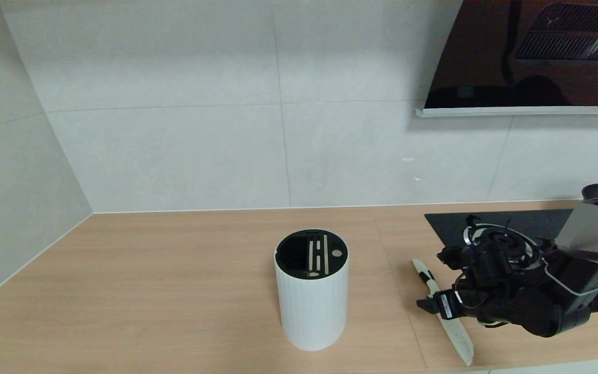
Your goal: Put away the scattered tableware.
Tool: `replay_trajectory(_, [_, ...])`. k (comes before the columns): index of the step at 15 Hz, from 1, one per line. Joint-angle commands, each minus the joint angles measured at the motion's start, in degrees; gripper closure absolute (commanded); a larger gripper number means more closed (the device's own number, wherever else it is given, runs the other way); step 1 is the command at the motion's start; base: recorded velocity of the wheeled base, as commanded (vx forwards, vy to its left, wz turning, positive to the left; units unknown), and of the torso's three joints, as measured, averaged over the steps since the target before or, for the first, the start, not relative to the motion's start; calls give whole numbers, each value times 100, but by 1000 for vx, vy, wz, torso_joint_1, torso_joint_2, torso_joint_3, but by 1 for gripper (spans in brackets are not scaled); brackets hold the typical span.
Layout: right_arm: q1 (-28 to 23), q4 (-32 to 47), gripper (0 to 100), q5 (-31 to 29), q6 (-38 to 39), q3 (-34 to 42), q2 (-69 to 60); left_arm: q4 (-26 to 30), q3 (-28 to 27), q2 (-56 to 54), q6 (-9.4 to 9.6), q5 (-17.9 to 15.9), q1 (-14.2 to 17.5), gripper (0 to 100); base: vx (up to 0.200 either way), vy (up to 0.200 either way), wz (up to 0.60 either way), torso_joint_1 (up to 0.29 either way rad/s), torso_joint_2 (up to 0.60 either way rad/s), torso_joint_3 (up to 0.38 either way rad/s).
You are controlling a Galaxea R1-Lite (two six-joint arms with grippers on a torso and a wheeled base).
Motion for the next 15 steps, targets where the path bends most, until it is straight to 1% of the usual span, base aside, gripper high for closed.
replay_trajectory(1, [19,-11,0,2,0,-85,364,2,0,2,1,4,2,0,0,0,0,0,0,0])
replay_trajectory(5, [-25,-20,0,-7,149,-331,601,2,0,2,1,4,2,0,0,0,0,0,0,0])
replay_trajectory(9, [-61,-11,0,-428,325,-489,680,2,0,2,-8,13,2,0,0,0,0,0,0,0])
replay_trajectory(15, [-122,-3,0,-508,334,-586,794,2,0,2,1,4,2,0,0,0,0,0,0,0])
